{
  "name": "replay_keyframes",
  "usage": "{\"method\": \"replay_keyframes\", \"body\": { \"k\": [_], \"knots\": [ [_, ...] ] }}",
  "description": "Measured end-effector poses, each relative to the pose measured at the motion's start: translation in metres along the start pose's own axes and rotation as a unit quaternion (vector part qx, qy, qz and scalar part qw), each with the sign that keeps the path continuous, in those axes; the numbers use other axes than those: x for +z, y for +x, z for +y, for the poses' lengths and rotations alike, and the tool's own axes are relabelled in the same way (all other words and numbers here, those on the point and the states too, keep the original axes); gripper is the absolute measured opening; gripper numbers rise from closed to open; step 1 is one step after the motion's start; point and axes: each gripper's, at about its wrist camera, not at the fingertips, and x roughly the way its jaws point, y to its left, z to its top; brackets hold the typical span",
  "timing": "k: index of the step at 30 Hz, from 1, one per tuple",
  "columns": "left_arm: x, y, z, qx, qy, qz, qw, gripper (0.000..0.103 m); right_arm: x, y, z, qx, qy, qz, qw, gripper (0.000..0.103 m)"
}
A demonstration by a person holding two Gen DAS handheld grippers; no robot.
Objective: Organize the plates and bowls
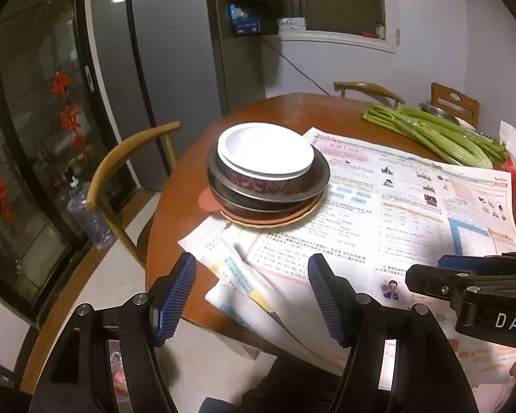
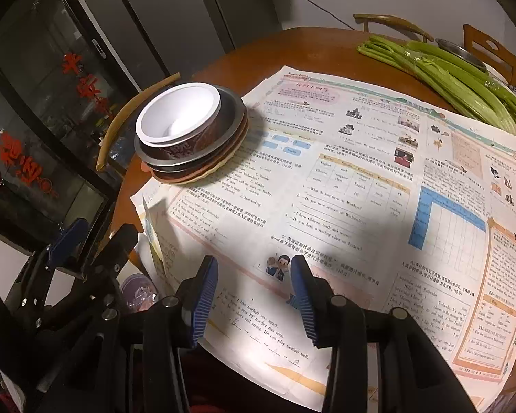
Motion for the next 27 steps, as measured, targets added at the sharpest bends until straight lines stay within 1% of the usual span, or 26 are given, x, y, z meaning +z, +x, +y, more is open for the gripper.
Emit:
{"method": "replay_keyframes", "body": {
  "k": [15, 27],
  "knots": [
    [-0.0001, 0.0015, 0.0022, -0.004, 0.007, -0.002, 1.0000, 0.069, 0.0010, 0.0078, -0.0005, -0.002, 0.002, 0.012, 1.000, 0.044],
    [-0.0014, -0.0044, 0.0034, -0.006, 0.011, -0.008, 0.9999, 0.069, -0.0031, 0.0046, 0.0038, 0.000, -0.001, 0.011, 1.000, 0.044]
  ]
}}
